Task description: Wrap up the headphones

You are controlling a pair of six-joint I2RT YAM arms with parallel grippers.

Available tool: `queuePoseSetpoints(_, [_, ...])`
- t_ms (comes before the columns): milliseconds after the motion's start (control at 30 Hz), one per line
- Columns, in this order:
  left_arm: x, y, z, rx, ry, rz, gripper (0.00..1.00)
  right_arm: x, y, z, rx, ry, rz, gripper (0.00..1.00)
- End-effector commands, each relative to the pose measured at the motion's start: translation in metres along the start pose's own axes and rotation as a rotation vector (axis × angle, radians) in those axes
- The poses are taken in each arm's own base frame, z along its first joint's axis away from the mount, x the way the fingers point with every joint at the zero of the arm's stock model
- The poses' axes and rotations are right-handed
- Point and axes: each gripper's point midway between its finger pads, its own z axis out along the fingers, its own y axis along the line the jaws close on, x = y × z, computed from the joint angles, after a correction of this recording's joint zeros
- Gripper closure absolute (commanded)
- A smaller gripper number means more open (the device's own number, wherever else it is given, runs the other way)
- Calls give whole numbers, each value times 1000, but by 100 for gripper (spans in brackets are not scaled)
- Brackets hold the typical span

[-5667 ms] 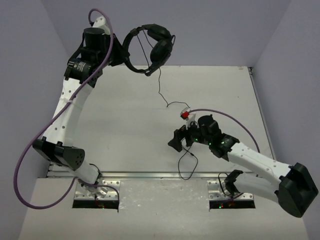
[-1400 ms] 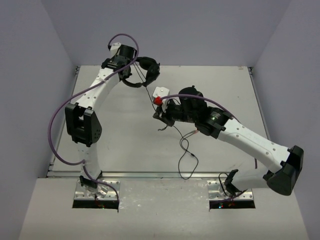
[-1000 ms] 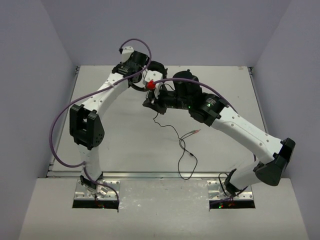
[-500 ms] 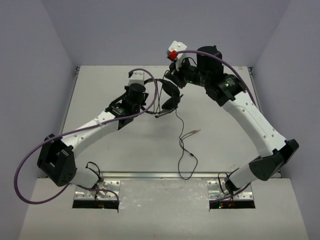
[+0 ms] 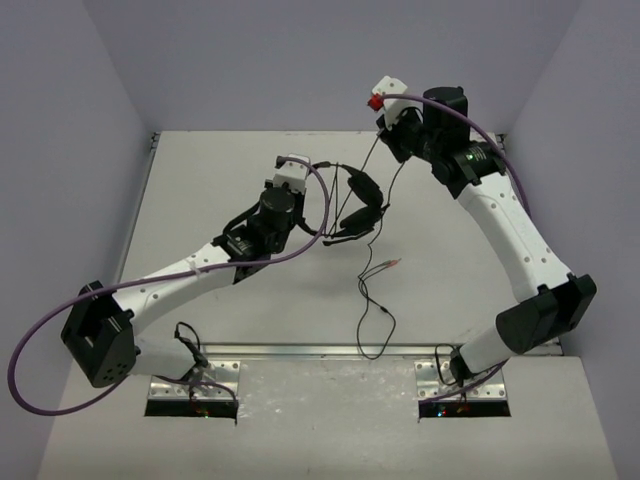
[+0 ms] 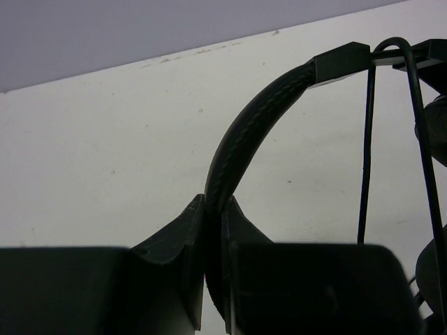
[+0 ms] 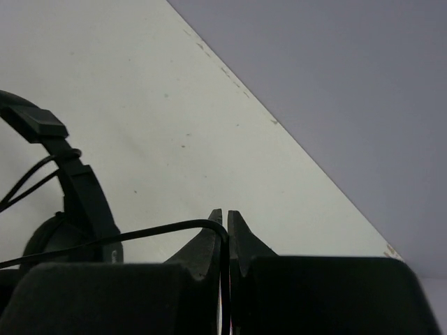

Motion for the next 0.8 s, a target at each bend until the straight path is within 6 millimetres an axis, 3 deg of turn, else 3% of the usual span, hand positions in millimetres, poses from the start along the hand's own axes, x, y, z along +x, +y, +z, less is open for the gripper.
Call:
queuePoseSetpoints(0, [-34, -15, -16, 85, -72, 16, 100, -39, -66, -32, 231, -155, -70, 99])
queuePoseSetpoints(133, [-41, -43, -34, 169, -65, 112, 100, -43, -51, -30, 168, -255, -118, 99])
queuePoseSetpoints(200, [-39, -42, -35, 143, -26, 145, 100, -42, -40, -26, 110, -295, -127, 99])
queuePoseSetpoints(433, [-42, -75, -63, 303, 43, 231, 100, -38, -35, -12, 41, -348, -113, 99])
queuePoseSetpoints(600, [-59, -75, -75, 331, 21, 191, 100, -22, -21, -3, -18, -351, -34, 99])
queuePoseSetpoints(667, [-62, -71, -75, 310, 30, 189, 100, -25, -21, -5, -21, -378, -17, 99])
queuePoseSetpoints(767, [-87, -62, -85, 291, -20, 129, 100, -17, -6, -2, -121, -391, 59, 99])
